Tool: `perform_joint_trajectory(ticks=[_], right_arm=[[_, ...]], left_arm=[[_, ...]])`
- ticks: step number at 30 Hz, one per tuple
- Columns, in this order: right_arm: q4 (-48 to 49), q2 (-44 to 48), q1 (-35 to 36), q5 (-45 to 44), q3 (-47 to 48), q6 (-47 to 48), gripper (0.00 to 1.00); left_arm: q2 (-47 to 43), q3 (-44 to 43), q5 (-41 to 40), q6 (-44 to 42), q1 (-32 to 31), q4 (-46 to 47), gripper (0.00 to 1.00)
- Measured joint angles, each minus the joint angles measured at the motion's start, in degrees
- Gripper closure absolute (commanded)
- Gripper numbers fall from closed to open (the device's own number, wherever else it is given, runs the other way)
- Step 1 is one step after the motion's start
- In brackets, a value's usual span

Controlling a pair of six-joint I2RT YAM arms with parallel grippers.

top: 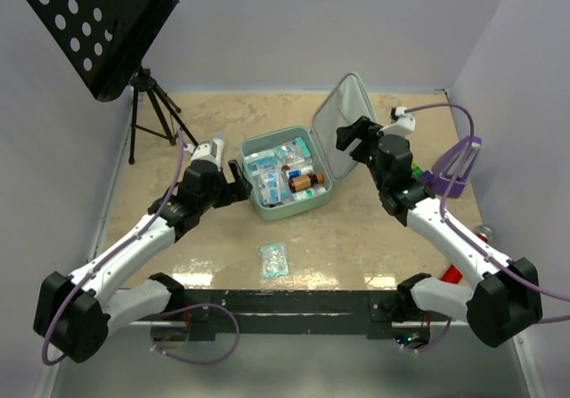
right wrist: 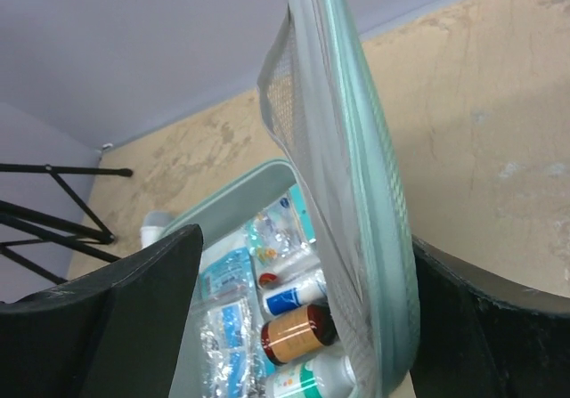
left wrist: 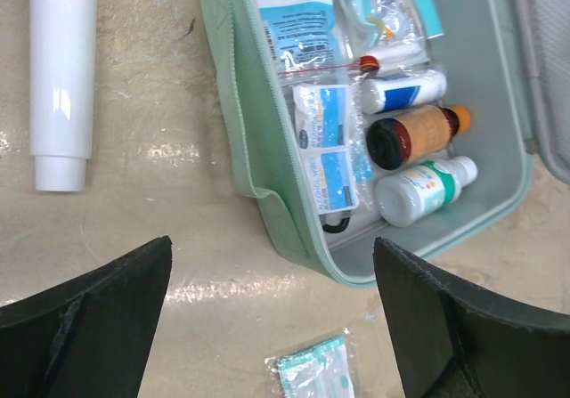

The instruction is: Organize the medicine kit

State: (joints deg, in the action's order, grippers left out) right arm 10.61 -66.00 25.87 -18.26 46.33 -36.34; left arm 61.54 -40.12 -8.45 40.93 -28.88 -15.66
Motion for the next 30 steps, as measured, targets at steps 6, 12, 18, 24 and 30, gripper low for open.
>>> perform_joint_trajectory(ticks=[6,12,18,24,30], right_arm=[[0.5,-0.02,-3.17,4.52,3.76,-0.09,0.16],[0.44,-1.53,-3.5,7.43,5.9,0.09,0.32],[-0.17,-2.32,-3.5,8.9,5.97,0.61,0.33],[-0.48,-2.32,-3.5,9.09,5.95,1.57,0.32],[-1.16,-2.29,-3.5,9.27,5.97,2.71,0.32]], left_arm=[[-5.46,2.67,2.62,0.0,0.0,-1.81,0.0],[-8.2,7.54,6.64,-0.07,0.0,-3.98,0.0],[-8.33,11.1,9.86,0.44,-5.35,-5.4,0.02],[-5.86,11.87,11.19,1.86,-14.21,-3.78,0.14],[-2.05,11.96,9.84,3.06,-20.06,-3.69,0.24]])
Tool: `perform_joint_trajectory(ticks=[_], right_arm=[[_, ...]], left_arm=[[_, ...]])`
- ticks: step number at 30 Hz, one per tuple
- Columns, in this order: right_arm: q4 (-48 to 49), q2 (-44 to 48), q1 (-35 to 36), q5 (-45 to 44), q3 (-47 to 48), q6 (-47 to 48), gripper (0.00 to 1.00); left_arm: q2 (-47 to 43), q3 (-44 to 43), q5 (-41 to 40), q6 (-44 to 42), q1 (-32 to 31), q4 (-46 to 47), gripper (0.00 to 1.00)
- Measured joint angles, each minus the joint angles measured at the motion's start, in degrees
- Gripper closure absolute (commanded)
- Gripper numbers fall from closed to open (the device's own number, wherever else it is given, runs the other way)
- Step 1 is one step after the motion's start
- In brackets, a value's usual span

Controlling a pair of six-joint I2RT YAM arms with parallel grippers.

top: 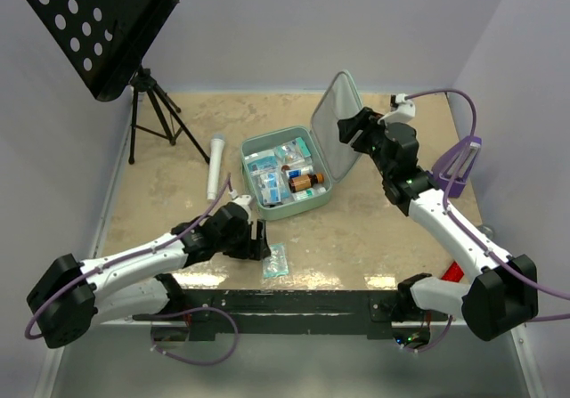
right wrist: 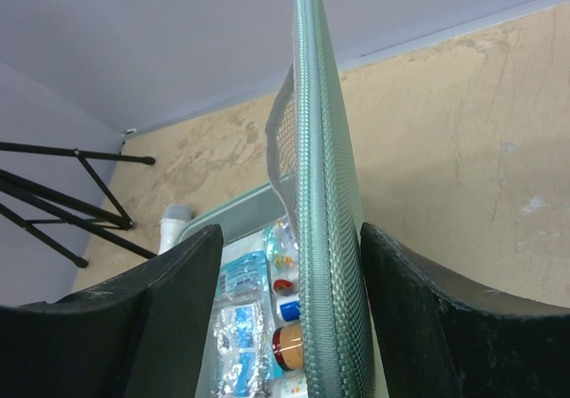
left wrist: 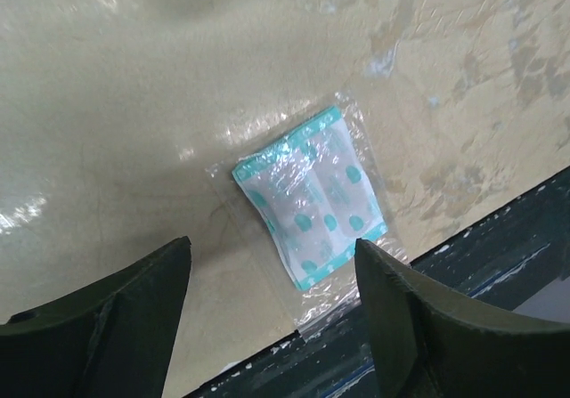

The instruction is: Organize the medicine kit

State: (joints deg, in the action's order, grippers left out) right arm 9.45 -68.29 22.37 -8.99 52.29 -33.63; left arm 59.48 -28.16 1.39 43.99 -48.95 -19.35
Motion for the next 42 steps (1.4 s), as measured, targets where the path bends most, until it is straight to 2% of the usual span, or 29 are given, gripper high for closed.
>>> perform_joint_trajectory(ticks=[6,13,16,21,27,31,36,42], right_arm=[[-1.4,0.0,0.0,0.09,-0.02,0.68,0.32],[-2.08,0.0,-0.02,0.2,-0.02,1.01,0.32],[-2.38,0.02,-0.02,0.2,-0.02,1.27,0.32],[-2.78,0.04,-0.02,0.17,-0.02,1.73,0.32],[-2.93,0.13,0.0,0.17,-0.02,1.84,0.31],[-3.1,0.13,-0.02,0.17,-0.02,1.99,0.31],[-3.85,0.39,-0.02,0.2,-0.02,2.21,0.3],[-4.79,0.85,-0.02,1.44,-0.02,2.21,0.25]], left_arm=[[5.09,0.04,-0.42,1.55,-3.96,0.7,0.3],[11.19,-2.43,-3.85,3.06,-8.41,2.56,0.3],[13.9,-4.5,-6.05,3.39,-9.7,1.99,0.36],[17.51,-6.88,-9.66,3.45,-10.99,1.27,0.53],[20.31,-7.91,-12.5,3.58,-11.45,2.51,0.84],[20.33,-7.5,-12.85,4.52,-11.45,3.76,1.0],[17.49,-6.03,-13.68,4.98,-11.47,2.84,1.0],[7.78,-4.83,-13.88,5.01,-11.47,-5.11,1.0]])
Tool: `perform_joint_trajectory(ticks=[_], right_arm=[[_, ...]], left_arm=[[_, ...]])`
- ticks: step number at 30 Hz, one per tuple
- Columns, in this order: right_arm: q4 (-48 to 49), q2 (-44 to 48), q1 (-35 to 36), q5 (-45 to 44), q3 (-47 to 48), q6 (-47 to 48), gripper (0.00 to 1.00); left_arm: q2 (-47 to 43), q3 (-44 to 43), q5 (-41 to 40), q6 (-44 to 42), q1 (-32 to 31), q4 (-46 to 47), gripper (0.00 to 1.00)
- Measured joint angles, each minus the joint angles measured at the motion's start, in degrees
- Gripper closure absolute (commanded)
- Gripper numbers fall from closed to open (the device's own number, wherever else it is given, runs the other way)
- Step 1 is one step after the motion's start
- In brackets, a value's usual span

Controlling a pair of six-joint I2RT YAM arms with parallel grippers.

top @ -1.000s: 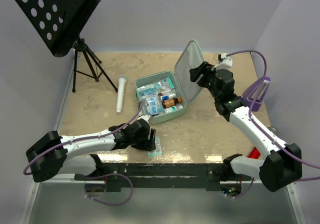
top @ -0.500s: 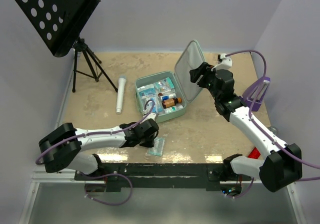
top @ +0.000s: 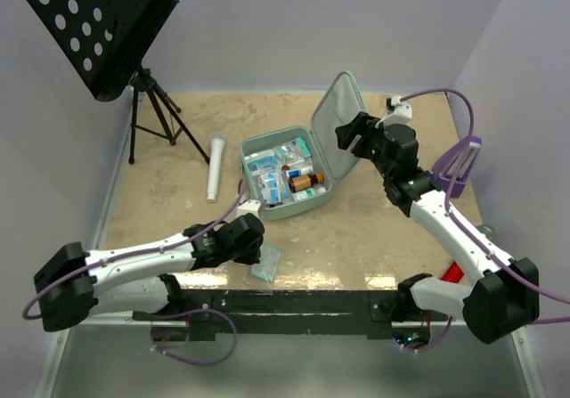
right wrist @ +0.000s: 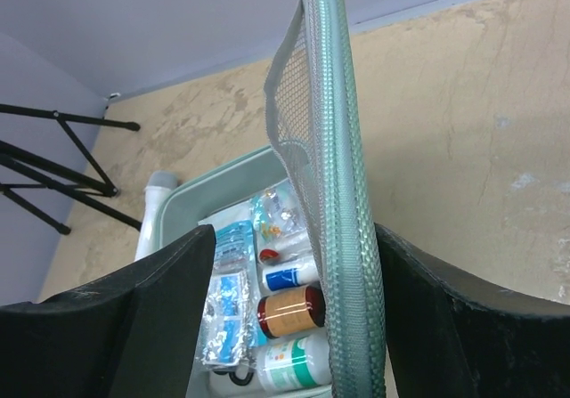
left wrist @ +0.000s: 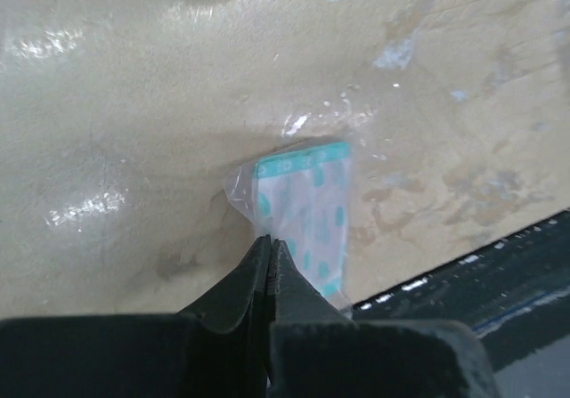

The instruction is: Organize the medicine kit

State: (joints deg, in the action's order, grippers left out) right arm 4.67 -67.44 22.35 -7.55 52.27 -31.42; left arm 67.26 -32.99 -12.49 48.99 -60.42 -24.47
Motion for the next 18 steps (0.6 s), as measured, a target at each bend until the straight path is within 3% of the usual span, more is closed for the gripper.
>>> perform_joint_trajectory(ticks=[9,18], right_arm=[[1.22,1.57,-0.26,6.84,-0.85,0.63,0.21],[3.82,4.26,-0.26,12.37,-2.93,2.45,0.17]], left_arm=[[-15.74,-6.91,-2.78,-1.68,2.16,-3.72,1.0],[-11.13,-21.64,-6.16,-8.57,8.39,1.88,1.0]])
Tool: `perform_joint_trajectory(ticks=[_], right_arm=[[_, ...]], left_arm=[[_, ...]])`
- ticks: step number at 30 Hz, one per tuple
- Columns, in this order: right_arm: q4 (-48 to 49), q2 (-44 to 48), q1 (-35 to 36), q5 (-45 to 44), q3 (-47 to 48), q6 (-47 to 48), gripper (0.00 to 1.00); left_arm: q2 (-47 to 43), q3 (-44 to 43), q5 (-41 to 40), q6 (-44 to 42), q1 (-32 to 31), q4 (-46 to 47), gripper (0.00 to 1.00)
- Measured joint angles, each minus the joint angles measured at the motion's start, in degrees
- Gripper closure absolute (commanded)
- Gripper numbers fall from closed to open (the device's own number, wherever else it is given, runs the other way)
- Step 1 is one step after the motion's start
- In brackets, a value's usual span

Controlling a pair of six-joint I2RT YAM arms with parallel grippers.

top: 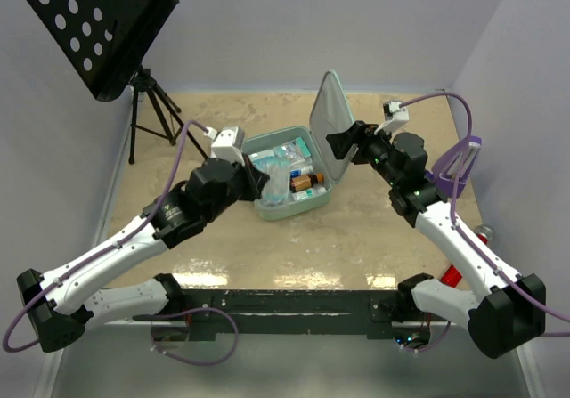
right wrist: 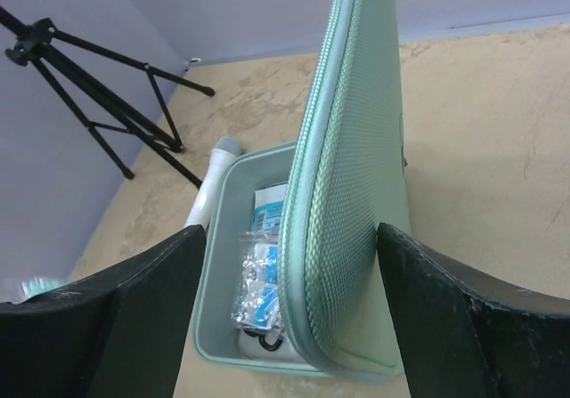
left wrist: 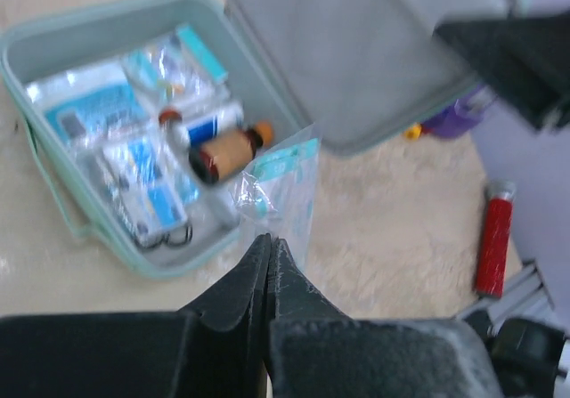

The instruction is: Organize the medicine kit

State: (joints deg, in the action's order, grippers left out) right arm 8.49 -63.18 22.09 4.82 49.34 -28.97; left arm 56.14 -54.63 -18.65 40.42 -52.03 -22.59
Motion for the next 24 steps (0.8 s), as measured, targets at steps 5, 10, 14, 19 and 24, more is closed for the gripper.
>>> perform_joint_trajectory(ticks=[5,10,14,19,24], right_arm=[[2.91,3.91,0.0,2.36,-3.34,0.66,0.17],[4.17,4.57,0.0,3.76,-4.07,1.03,0.17],[4.7,4.17,-0.02,4.0,-4.07,1.18,0.17],[5.42,3.06,-0.04,4.46,-4.07,1.2,0.17],[5.7,2.14,-0.04,5.31,-4.07,1.18,0.18]], left_arm=[[6.23,-8.33,1.97,-3.21,6.73,9.11,1.0],[14.49,-14.16,9.64,-4.02,13.57,20.74,1.0],[22.67,-18.05,16.63,-3.56,18.82,27.91,1.0],[32.06,-20.35,24.94,-0.46,24.59,32.59,1.0],[36.37,-22.93,28.83,2.73,26.58,32.22,1.0]])
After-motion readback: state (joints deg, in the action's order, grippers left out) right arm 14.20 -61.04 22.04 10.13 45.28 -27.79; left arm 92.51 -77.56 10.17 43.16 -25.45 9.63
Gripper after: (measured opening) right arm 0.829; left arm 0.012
